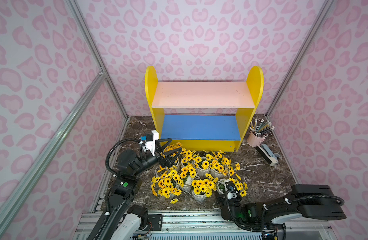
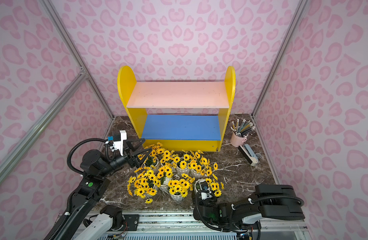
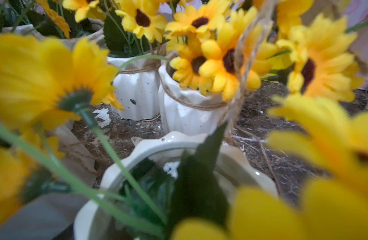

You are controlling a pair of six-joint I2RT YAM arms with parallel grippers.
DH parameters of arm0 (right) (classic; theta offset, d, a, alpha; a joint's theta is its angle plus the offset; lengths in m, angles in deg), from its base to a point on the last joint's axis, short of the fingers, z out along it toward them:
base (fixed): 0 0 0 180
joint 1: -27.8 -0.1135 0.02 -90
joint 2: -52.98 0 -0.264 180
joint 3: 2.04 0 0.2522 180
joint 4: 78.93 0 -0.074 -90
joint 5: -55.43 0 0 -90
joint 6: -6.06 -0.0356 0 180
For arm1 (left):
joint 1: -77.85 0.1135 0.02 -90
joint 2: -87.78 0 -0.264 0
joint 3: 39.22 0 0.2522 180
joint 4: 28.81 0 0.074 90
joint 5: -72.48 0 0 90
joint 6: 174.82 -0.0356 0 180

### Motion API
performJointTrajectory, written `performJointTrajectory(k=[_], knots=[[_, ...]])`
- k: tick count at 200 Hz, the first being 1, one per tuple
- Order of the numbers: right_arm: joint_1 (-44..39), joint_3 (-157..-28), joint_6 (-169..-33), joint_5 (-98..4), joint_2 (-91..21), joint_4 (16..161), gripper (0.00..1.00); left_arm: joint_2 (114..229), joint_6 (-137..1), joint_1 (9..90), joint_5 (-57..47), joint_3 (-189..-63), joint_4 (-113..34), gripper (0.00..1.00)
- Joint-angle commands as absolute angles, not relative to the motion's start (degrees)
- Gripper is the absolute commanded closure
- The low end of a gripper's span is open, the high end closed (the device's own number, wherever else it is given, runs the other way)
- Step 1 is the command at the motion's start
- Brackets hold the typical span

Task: Take the sunflower pots off the shelves
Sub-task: Place the sunflower pot at the center of the board.

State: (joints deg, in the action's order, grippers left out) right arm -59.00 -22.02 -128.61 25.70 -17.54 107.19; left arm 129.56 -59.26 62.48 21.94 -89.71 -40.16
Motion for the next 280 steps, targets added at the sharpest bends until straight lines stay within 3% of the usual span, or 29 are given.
performJointTrajectory(k=[1,56,108,151,177,268,280], knots=[[-58.99,-21.30,-123.61,24.57,-15.30,113.23,0.01,129.62,-59.42,62.47,22.20,-89.91,-38.36,0.03],[-57.60,-19.96,-121.24,21.31,-6.87,109.69,0.01,129.66,-59.34,62.47,22.39,-89.95,-38.27,0.03],[-57.71,-23.94,-120.95,21.46,-9.34,104.78,0.01,129.34,-59.43,62.42,22.31,-90.00,-38.51,0.03],[-57.11,-28.22,-122.75,22.72,-4.57,92.88,0.01,128.74,-59.60,62.47,22.31,-90.16,-38.62,0.03],[-55.34,-27.44,-117.04,18.02,-1.90,96.75,0.01,128.31,-59.60,62.47,22.38,-90.15,-38.64,0.03],[-55.49,-46.04,-107.00,18.75,3.49,81.06,0.01,128.13,-60.50,62.43,20.01,-90.85,-40.74,0.03],[-53.96,-51.34,-111.15,18.01,3.04,72.27,0.07,128.13,-61.19,62.45,16.33,-91.48,-42.94,0.03]])
